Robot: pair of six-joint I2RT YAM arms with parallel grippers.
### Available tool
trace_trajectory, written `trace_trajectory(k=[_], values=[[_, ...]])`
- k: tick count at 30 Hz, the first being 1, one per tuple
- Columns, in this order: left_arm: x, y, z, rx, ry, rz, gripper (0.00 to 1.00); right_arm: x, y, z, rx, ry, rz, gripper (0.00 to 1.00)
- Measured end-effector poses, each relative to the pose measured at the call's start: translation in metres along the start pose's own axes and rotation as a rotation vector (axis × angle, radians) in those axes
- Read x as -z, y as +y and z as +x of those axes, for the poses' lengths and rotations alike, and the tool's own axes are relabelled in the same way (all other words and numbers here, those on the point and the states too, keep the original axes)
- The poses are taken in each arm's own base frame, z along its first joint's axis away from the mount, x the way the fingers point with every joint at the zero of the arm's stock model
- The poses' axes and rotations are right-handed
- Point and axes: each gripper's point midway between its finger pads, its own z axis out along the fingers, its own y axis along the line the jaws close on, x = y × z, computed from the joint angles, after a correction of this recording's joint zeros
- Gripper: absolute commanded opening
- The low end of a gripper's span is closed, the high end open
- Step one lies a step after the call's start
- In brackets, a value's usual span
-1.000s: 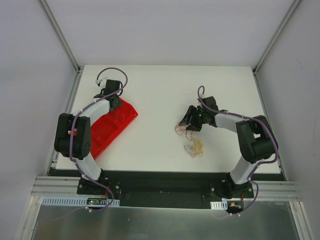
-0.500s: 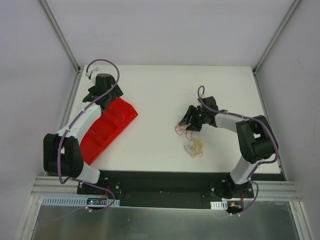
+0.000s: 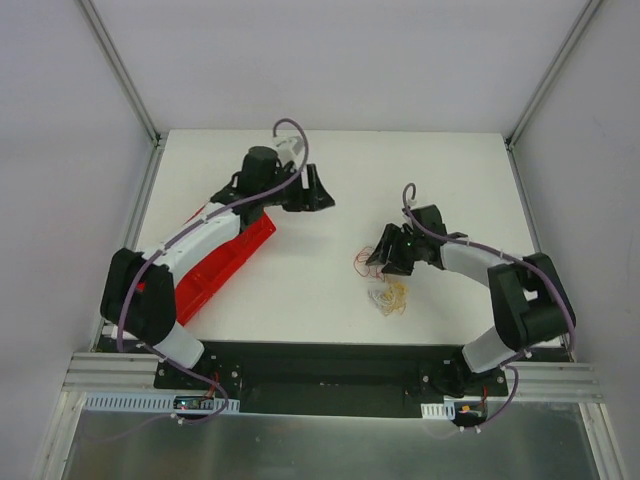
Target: Untangle the cables
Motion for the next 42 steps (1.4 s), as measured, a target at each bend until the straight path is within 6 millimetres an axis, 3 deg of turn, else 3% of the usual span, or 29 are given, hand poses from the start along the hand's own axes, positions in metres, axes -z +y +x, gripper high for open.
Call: trace_trajectory(k=[2, 6, 10, 13, 18, 23, 29, 32, 36, 39, 42], values=[[-0.019, -0.024, 0.032, -0.016, 0.104, 0.087, 0.66, 0.014, -0.007, 0.011, 0.021, -0.004, 0.025, 0.68], [-0.054, -0.044, 0.106, -0.044, 0.306, 0.157, 0.68, 0.045, -0.008, 0.021, 0.099, -0.045, 0.041, 0.73], [-0.075, -0.043, 0.175, -0.087, 0.472, 0.155, 0.69, 0.066, -0.003, 0.029, 0.168, -0.091, 0.001, 0.75], [-0.081, -0.036, 0.196, -0.122, 0.523, 0.141, 0.68, 0.07, -0.011, 0.046, 0.187, -0.082, -0.009, 0.73], [-0.103, -0.03, 0.189, -0.165, 0.5, 0.117, 0.61, 0.065, -0.035, 0.066, 0.168, -0.023, 0.069, 0.69], [-0.125, -0.017, 0.186, -0.189, 0.481, 0.068, 0.59, 0.064, -0.061, 0.07, 0.143, -0.01, 0.196, 0.6], [-0.148, -0.005, 0.184, -0.159, 0.469, 0.002, 0.12, 0.059, -0.066, 0.066, 0.091, -0.029, 0.227, 0.41], [-0.152, 0.002, 0.182, -0.156, 0.458, -0.043, 0.0, 0.059, -0.069, 0.065, 0.072, -0.058, 0.234, 0.37], [-0.139, 0.012, 0.172, -0.188, 0.422, -0.118, 0.0, 0.062, -0.073, 0.065, 0.068, -0.093, 0.245, 0.36], [-0.104, 0.012, 0.148, -0.239, 0.349, -0.177, 0.0, 0.063, -0.075, 0.064, 0.072, -0.111, 0.248, 0.36], [-0.058, -0.004, 0.103, -0.291, 0.205, -0.196, 0.0, 0.062, -0.075, 0.061, 0.074, -0.124, 0.25, 0.36]])
